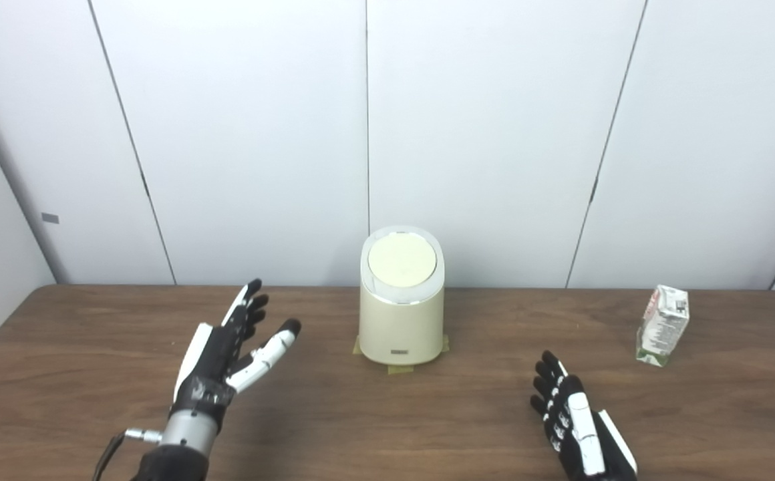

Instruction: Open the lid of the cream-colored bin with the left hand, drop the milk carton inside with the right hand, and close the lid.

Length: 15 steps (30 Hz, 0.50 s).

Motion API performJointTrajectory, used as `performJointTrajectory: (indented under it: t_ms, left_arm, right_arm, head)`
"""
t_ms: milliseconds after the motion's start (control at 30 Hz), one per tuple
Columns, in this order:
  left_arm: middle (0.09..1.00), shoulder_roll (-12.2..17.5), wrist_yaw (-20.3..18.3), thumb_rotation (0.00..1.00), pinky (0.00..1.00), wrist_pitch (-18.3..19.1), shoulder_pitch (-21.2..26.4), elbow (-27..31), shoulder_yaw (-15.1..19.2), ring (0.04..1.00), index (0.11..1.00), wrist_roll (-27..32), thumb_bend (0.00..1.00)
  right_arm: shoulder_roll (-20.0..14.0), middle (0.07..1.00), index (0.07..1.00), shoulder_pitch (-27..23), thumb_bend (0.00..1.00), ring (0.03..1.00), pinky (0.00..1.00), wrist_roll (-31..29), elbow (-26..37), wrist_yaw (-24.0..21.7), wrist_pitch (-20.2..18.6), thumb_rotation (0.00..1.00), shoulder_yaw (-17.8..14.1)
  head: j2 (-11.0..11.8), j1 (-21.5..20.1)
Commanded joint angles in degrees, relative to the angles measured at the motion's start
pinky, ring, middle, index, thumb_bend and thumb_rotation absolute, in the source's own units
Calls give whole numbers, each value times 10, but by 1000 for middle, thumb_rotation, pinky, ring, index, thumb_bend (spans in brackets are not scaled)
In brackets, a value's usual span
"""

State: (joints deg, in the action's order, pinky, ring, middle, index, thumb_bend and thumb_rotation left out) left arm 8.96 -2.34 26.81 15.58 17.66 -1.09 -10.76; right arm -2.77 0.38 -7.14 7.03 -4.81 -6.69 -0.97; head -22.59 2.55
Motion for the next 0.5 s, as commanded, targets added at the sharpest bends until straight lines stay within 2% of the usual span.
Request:
performJointTrajectory:
  t_ms: [0,200,367,467]
  left_arm:
    - [937,1,4,350,875,0,56,-9,-2,911,993,-20,657]
    - [938,5,12,291,869,0,131,-66,-1,917,979,-59,708]
    - [924,18,14,281,791,-7,197,-136,-26,891,960,-102,792]
    - [930,17,9,240,795,-7,233,-173,-40,898,963,-113,811]
  right_arm:
    - [-1,1000,1000,-14,629,1000,1000,-7,-2,-7,20,1000,-2]
    - [1,999,1000,-17,666,1000,1000,-7,-17,-5,33,1000,-2]
    - [3,999,1000,-18,653,1000,1000,-9,-26,-6,40,1000,-1]
    - [3,997,1000,-18,655,1000,1000,-7,-25,-4,39,1000,-1]
  head:
    - [-1,1]
    - [2,3]
    - [5,8]
    - [6,7]
